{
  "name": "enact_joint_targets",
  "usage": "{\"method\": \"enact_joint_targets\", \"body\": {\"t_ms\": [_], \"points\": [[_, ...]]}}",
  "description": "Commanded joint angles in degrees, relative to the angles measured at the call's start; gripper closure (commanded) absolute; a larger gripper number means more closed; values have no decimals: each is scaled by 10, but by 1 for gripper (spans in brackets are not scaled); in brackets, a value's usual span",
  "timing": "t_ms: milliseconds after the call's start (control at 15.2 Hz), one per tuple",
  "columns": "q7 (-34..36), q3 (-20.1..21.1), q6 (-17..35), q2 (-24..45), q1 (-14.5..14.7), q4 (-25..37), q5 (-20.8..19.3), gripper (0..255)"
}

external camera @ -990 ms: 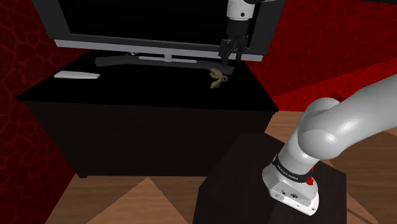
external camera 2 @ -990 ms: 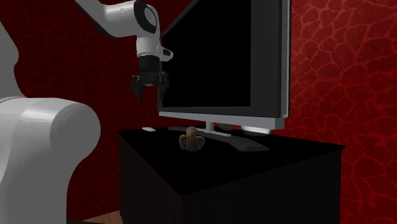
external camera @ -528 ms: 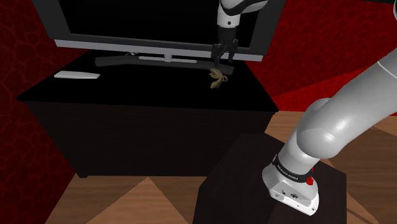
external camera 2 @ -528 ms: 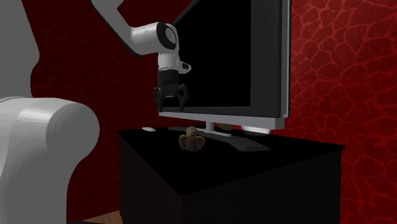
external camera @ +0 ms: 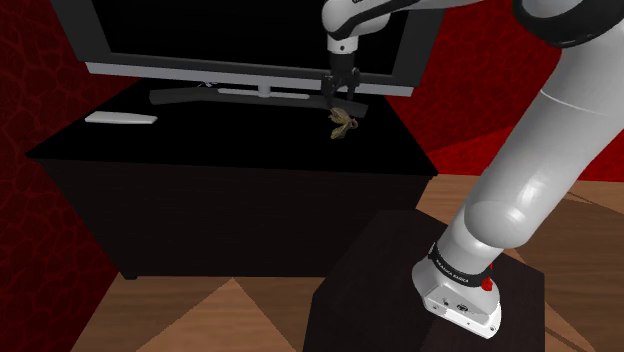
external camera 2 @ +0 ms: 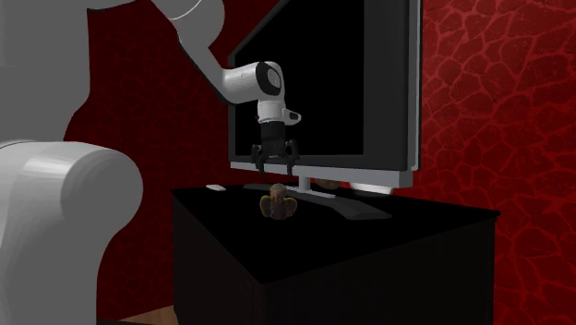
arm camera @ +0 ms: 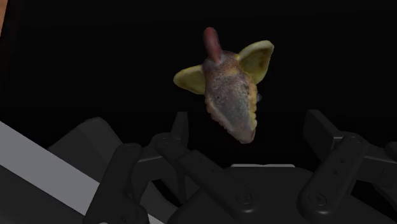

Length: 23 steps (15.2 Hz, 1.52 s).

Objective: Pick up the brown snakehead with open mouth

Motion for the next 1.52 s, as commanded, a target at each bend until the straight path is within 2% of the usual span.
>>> {"method": "enact_joint_targets", "body": {"t_ms": [0, 462, 594, 660, 1254, 1452], "points": [[-7, -6, 4, 32, -6, 25, 4, 0], [-4, -6, 60, 49, -7, -14, 6, 0], [-4, -6, 60, 48, -7, -14, 6, 0], [-4, -6, 60, 49, -7, -13, 6, 255], [-4, -6, 60, 49, -7, -14, 6, 255], [-5, -6, 38, 41, -6, 1, 5, 255]]}}
